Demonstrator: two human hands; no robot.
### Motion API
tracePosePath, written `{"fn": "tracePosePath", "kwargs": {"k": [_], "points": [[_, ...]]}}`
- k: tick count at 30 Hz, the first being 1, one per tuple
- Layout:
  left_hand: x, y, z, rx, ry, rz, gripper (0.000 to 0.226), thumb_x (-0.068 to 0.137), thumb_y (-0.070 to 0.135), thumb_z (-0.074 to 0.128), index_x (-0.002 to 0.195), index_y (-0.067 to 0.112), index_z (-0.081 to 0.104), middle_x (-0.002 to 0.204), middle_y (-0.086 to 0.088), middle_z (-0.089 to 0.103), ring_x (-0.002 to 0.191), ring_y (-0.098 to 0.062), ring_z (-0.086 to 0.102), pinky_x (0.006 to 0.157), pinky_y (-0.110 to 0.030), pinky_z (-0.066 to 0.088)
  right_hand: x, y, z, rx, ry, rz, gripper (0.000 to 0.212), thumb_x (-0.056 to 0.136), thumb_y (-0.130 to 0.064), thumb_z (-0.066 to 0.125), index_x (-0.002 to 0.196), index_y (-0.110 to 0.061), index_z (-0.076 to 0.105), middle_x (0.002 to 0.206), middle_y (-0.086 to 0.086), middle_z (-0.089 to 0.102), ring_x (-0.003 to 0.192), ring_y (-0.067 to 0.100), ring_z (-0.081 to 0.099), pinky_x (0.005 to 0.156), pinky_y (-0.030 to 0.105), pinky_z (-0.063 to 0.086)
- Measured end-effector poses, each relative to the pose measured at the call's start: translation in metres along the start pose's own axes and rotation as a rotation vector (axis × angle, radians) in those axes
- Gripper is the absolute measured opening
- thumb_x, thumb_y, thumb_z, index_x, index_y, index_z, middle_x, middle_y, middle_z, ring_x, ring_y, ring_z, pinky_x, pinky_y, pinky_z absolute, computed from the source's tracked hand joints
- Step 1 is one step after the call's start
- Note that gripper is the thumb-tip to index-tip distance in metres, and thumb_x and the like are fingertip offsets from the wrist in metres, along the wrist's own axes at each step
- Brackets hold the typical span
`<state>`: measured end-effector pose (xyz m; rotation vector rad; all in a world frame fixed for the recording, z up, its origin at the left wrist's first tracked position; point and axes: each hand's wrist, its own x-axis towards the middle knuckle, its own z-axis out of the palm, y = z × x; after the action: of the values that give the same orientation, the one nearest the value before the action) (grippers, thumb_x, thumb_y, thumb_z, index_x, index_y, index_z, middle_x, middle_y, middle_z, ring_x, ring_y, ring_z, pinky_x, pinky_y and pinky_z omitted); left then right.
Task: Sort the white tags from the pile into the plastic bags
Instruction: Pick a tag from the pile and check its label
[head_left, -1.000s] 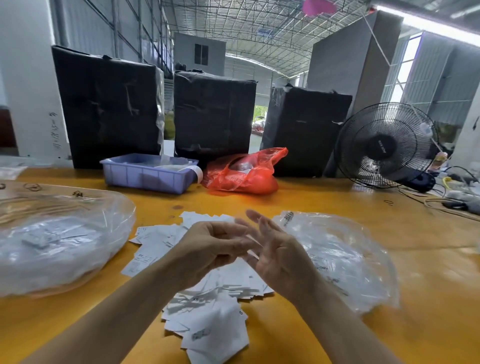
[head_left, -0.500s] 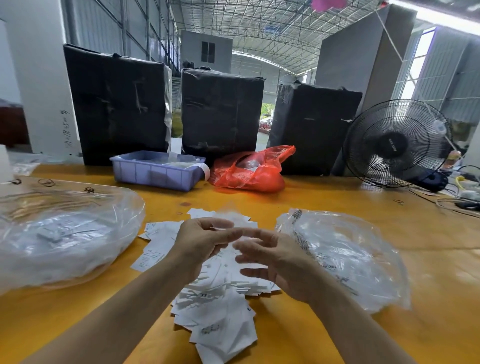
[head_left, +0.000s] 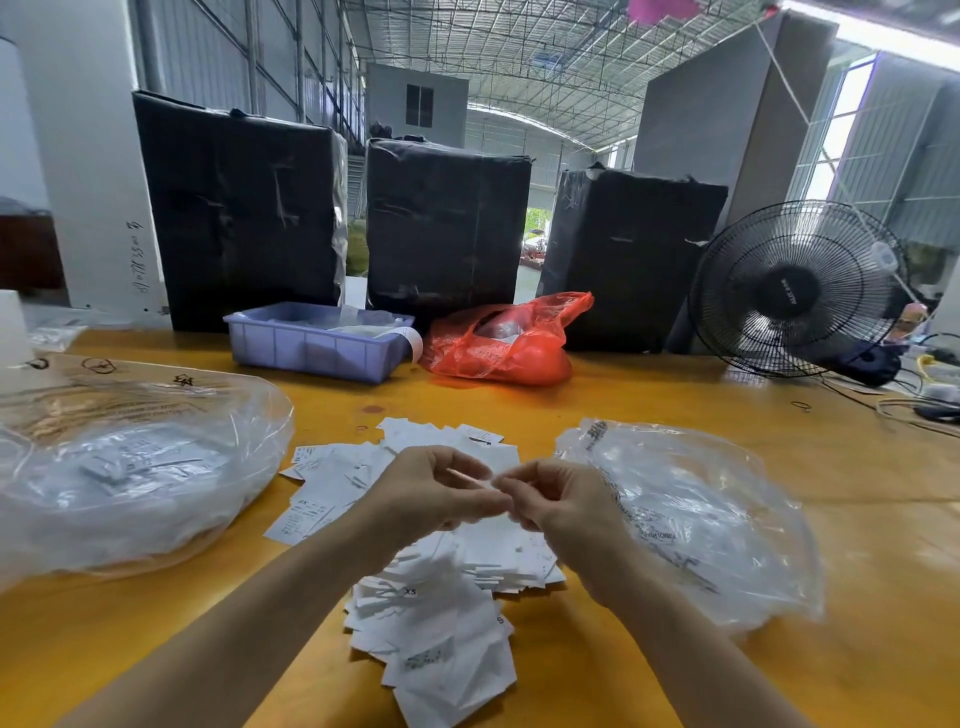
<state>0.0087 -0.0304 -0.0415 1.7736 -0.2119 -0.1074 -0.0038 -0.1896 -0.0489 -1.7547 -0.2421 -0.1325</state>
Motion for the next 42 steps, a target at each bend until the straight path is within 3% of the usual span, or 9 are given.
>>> {"fn": "tracePosePath", "kwargs": {"k": [8,14,18,24,27,30,33,37,42], "points": [[0.002,-0.002,-0.004,0.001,0.099,0.094,0.009,0.071,0.011,0.08,0.075,0.009,0.072,0.064,-0.003,0.071,0.058,-0.007,0.063,0.059,-0.018,0.052,0.0,-0.002,-0.003,0.171,-0.086,0.165,0.013,0.084,-0.019,0.066,0.081,-0.007,0.071,0.067,-0.001,0.07,0.059,0.007,0.06,0.058,0.018,0.049],[-0.001,0.004,-0.009,-0.017,-0.154,-0.005,0.036,0.063,0.01,0.082,0.097,0.007,0.069,0.086,-0.014,0.073,0.072,-0.013,0.068,0.065,-0.019,0.053,-0.002,-0.003,-0.001,0.05,-0.087,0.029,0.038,0.06,-0.039,0.073,0.069,-0.003,0.07,0.054,0.001,0.061,0.052,0.009,0.052,0.053,0.018,0.044],[0.0,0.005,-0.011,0.03,-0.069,-0.016,0.026,0.065,0.008,0.083,0.089,0.009,0.072,0.069,-0.002,0.068,0.064,-0.009,0.061,0.057,-0.016,0.049,0.0,-0.001,0.003,0.104,-0.052,0.025,0.042,0.073,-0.043,0.065,0.073,-0.001,0.068,0.061,0.004,0.065,0.053,0.013,0.055,0.057,0.024,0.047],[0.007,0.004,-0.033,-0.137,0.175,-0.05,0.015,0.063,0.005,0.082,0.07,0.009,0.069,0.057,-0.002,0.062,0.051,-0.01,0.051,0.046,-0.015,0.04,-0.002,0.015,0.009,-0.652,-0.011,-0.337,0.018,0.089,-0.024,0.065,0.102,-0.013,0.069,0.093,-0.001,0.07,0.083,0.011,0.062,0.078,0.031,0.052],[0.009,0.004,-0.043,-0.218,0.25,-0.041,0.017,0.063,0.004,0.081,0.074,0.005,0.067,0.057,-0.001,0.067,0.053,-0.009,0.06,0.05,-0.015,0.047,-0.005,0.023,0.022,-0.685,-0.207,-0.41,0.035,0.085,-0.034,0.067,0.117,-0.019,0.064,0.118,-0.004,0.064,0.111,0.007,0.053,0.097,0.023,0.042],[0.012,0.004,-0.048,-0.298,0.312,-0.049,0.018,0.068,-0.002,0.078,0.077,0.005,0.064,0.061,-0.003,0.069,0.053,-0.01,0.064,0.05,-0.015,0.051,-0.006,0.028,0.036,-0.762,-0.352,-0.425,0.063,0.084,-0.044,0.065,0.139,-0.022,0.044,0.145,-0.006,0.044,0.137,0.006,0.03,0.112,0.013,0.016],[0.012,0.003,-0.051,-0.298,0.351,-0.055,0.02,0.069,-0.002,0.077,0.082,0.005,0.064,0.077,-0.01,0.069,0.058,-0.013,0.063,0.048,-0.014,0.051,-0.005,0.031,0.045,-0.955,-0.452,-0.396,0.067,0.09,-0.053,0.051,0.147,-0.027,0.027,0.155,-0.011,0.025,0.145,0.003,0.006,0.117,0.035,-0.004],[0.013,0.0,-0.05,-0.29,0.352,-0.067,0.019,0.069,-0.004,0.076,0.081,0.006,0.064,0.077,-0.011,0.068,0.054,-0.012,0.062,0.043,-0.014,0.047,-0.005,0.027,0.044,-0.989,-0.458,-0.407,0.042,0.093,-0.05,0.047,0.126,-0.025,0.055,0.137,-0.007,0.052,0.134,0.012,0.036,0.113,0.058,-0.004],[0.016,-0.001,-0.05,-0.277,0.333,-0.077,0.018,0.069,-0.004,0.076,0.079,0.007,0.065,0.071,-0.008,0.07,0.052,-0.01,0.063,0.045,-0.015,0.049,-0.005,0.024,0.027,-0.892,-0.323,-0.478,0.021,0.09,-0.036,0.056,0.096,-0.026,0.074,0.104,-0.013,0.071,0.103,0.004,0.062,0.112,0.047,0.02]]}}
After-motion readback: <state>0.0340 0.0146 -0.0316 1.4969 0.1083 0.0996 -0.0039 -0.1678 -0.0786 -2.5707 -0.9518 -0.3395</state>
